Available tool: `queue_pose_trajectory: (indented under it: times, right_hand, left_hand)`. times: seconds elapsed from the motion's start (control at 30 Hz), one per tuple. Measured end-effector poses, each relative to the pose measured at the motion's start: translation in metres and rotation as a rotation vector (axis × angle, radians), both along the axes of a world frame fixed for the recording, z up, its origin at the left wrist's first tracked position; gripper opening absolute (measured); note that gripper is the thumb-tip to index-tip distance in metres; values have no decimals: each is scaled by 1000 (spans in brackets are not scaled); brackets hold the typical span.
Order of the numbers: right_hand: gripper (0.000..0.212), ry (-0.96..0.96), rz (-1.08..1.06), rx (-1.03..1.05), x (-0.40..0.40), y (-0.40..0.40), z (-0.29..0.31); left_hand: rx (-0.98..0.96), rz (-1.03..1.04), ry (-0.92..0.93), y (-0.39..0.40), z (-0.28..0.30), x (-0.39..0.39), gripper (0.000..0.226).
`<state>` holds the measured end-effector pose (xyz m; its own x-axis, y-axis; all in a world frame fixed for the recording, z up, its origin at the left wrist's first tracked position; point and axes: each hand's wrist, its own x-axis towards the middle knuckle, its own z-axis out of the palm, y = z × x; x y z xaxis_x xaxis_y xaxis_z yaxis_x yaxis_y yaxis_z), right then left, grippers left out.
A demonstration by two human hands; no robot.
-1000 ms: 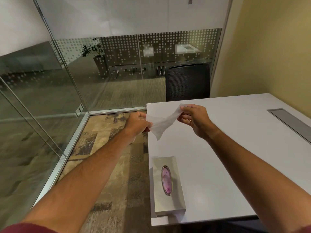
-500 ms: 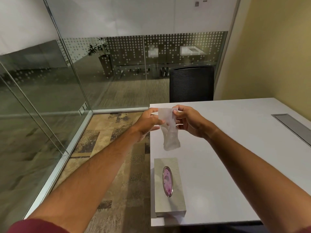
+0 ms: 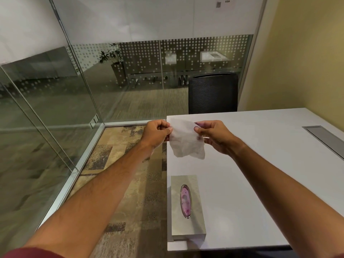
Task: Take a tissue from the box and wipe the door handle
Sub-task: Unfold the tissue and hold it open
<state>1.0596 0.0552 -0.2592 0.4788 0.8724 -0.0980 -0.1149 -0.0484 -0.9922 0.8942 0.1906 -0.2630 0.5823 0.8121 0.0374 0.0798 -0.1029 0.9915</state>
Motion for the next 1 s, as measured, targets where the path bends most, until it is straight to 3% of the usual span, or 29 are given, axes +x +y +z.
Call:
queue_pose_trajectory:
  times: [0.13, 0.4, 0.57, 1.0]
  right_hand:
    - [10, 11, -84, 42, 3, -1, -2]
    - [14, -80, -107, 24, -5, 7, -2]
    - [29, -117, -123, -7, -11, 11, -6]
    - [26, -205, -208, 46, -20, 15, -4]
  left_hand:
    - [25, 50, 6, 3, 0, -2, 13]
    - [35, 69, -6, -2, -1, 2, 12]
    - [31, 89, -14, -6, 0, 1, 7]
    - [32, 129, -7, -5, 1, -7, 7]
